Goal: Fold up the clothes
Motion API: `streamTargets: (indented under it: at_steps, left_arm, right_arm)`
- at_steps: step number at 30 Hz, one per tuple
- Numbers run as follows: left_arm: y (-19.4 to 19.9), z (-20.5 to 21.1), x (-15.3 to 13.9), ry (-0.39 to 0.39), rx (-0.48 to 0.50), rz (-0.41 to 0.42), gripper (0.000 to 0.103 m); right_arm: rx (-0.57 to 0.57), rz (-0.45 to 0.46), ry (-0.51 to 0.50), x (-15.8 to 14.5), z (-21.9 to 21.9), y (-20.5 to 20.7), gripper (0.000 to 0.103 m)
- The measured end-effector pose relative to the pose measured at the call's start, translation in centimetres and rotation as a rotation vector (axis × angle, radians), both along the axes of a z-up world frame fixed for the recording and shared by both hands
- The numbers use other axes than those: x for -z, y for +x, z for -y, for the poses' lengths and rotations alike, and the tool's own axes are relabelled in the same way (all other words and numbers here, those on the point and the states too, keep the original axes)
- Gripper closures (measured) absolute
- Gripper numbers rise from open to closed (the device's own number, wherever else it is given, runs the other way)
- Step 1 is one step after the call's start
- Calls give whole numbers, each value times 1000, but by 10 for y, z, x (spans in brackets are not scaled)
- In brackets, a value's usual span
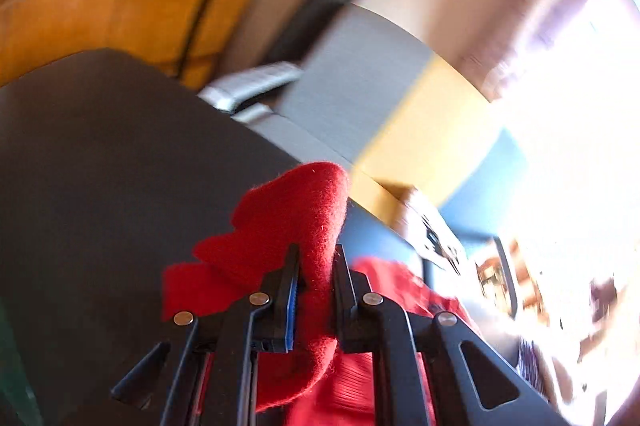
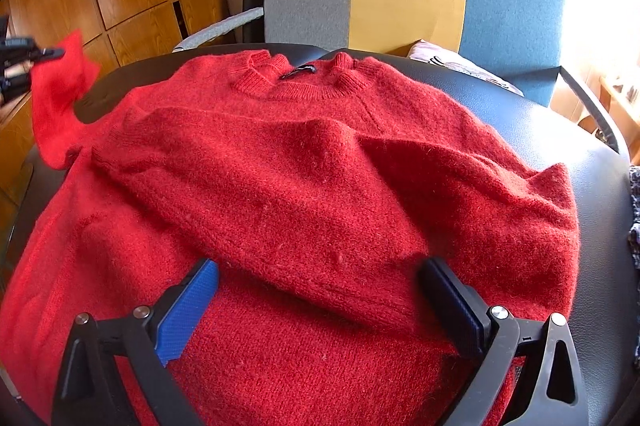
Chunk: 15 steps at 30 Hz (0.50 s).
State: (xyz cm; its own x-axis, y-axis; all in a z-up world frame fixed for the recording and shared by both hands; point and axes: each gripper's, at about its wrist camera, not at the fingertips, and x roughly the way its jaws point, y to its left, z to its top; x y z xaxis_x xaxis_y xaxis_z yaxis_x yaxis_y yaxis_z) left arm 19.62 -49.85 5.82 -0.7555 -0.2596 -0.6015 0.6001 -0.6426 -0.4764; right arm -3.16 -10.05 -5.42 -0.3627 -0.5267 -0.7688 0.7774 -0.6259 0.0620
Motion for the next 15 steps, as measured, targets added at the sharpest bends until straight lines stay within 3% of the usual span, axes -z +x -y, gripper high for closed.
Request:
streamTargets:
  at_steps: [7, 9, 15]
  left_arm:
    - [-84, -104, 33, 0, 257, 113, 89]
    - [-102, -126, 44, 3, 314, 145, 84]
    - [-98, -157, 54, -11, 428, 137, 76]
  right_arm:
    - [0, 2, -5, 0, -1, 1, 0]
    - [0, 3, -5, 0, -1, 1, 0]
    - [-1, 10, -5, -1, -1, 0, 0]
